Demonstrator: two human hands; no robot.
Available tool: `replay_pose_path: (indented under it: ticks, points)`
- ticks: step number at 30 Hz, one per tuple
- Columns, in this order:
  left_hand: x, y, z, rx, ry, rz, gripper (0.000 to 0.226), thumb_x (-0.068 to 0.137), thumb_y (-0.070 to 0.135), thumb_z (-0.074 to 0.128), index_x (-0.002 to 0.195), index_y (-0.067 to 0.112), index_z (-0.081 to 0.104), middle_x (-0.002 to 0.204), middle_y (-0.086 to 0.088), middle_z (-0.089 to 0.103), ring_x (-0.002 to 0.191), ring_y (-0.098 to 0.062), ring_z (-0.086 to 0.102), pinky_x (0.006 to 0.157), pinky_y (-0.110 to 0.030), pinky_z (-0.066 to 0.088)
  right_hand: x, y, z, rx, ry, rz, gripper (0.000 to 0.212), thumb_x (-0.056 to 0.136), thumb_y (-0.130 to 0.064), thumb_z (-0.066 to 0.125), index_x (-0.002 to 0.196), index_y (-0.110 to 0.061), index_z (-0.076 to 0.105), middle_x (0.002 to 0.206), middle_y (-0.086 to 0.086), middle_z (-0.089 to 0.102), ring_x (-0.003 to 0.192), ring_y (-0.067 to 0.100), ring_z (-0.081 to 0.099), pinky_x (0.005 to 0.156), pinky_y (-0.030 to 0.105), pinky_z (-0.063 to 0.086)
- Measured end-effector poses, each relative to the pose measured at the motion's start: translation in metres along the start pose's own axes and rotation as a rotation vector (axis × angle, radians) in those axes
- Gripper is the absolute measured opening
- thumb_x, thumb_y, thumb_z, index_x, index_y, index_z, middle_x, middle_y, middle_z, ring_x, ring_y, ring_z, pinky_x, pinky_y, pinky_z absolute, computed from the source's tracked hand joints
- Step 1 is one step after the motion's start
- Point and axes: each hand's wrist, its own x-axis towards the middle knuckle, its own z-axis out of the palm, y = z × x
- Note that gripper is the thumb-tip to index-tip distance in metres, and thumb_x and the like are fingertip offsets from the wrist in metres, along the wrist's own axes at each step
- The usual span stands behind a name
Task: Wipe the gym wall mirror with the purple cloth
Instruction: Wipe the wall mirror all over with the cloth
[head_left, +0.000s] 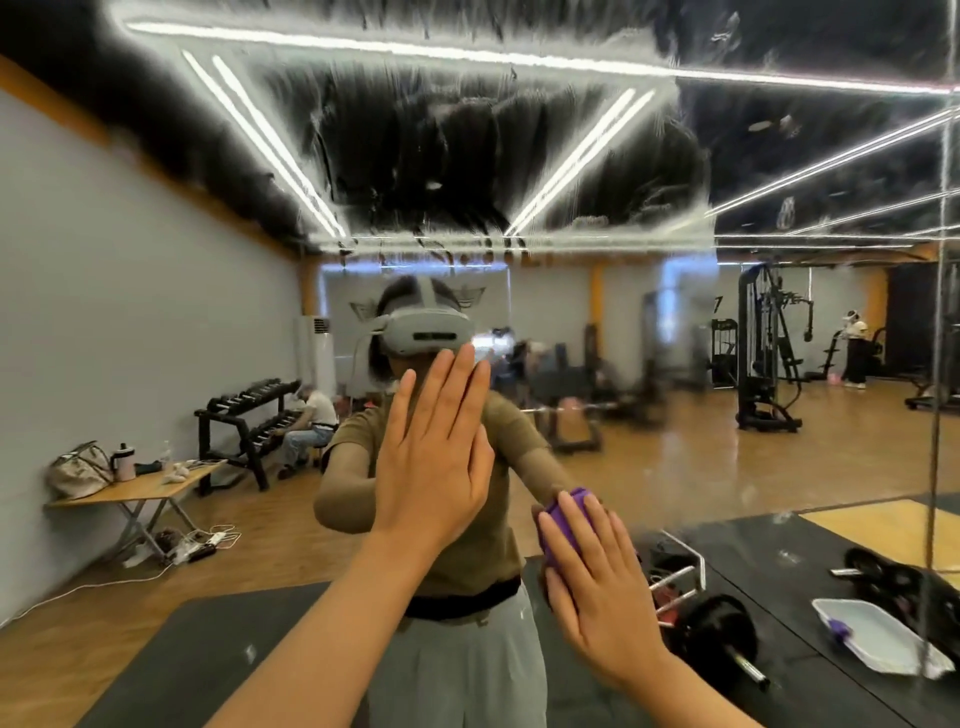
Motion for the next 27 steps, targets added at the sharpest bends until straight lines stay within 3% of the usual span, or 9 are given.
replay_pose_path:
  ticks: [6, 12, 15, 22, 27]
  points:
    - [-0.023, -0.015, -0.003, 0.047, 0.005, -0.010, 0.061, 0.101, 0.029, 0.040, 0.158, 0.010, 0.028, 0.168, -0.009, 0.018, 0.155, -0.024, 0.016, 0.126, -0.046, 0.009, 0.114, 0.010, -0.022, 0.035, 0.110, -0.007, 0.056, 0.101, -0.028, 0.042, 0.154, -0.011, 0.038, 0.164, 0.013, 0.029, 0.153, 0.030, 0.022, 0.125, 0.046, 0.016]
    - [-0.031, -0.017, -0.005, 0.049, 0.016, -0.021, 0.061, 0.101, 0.029, 0.042, 0.157, 0.009, 0.031, 0.167, -0.009, 0.021, 0.155, -0.023, 0.017, 0.127, -0.044, 0.006, 0.224, 0.012, -0.038, 0.057, 0.258, 0.141, 0.056, 0.102, -0.027, 0.037, 0.155, -0.009, 0.036, 0.164, 0.014, 0.028, 0.154, 0.030, 0.018, 0.127, 0.041, 0.008]
    - [-0.035, -0.020, -0.006, 0.042, 0.031, -0.026, 0.060, 0.100, 0.029, 0.044, 0.155, 0.007, 0.034, 0.165, -0.010, 0.025, 0.154, -0.023, 0.018, 0.127, -0.042, 0.005, 0.192, -0.005, -0.026, 0.061, 0.292, 0.172, 0.056, 0.103, -0.025, 0.039, 0.156, -0.008, 0.034, 0.164, 0.015, 0.026, 0.154, 0.030, 0.017, 0.127, 0.043, 0.008]
    - [-0.044, -0.027, -0.012, 0.046, -0.027, -0.035, 0.060, 0.101, 0.028, 0.042, 0.156, 0.008, 0.032, 0.166, -0.009, 0.023, 0.155, -0.021, 0.017, 0.127, -0.041, 0.006, 0.033, -0.038, 0.011, 0.004, 0.037, -0.055, 0.060, 0.100, -0.028, 0.046, 0.158, -0.018, 0.029, 0.168, 0.006, 0.019, 0.154, 0.030, 0.019, 0.125, 0.047, 0.017]
    - [-0.060, -0.041, -0.024, 0.087, -0.068, -0.030, 0.064, 0.099, 0.026, 0.049, 0.157, 0.009, 0.030, 0.167, -0.007, 0.021, 0.154, -0.022, 0.018, 0.127, -0.041, 0.008, 0.053, -0.026, -0.001, 0.014, -0.002, -0.158, 0.058, 0.101, -0.030, 0.045, 0.157, -0.019, 0.032, 0.167, 0.007, 0.022, 0.154, 0.026, 0.021, 0.124, 0.047, 0.020]
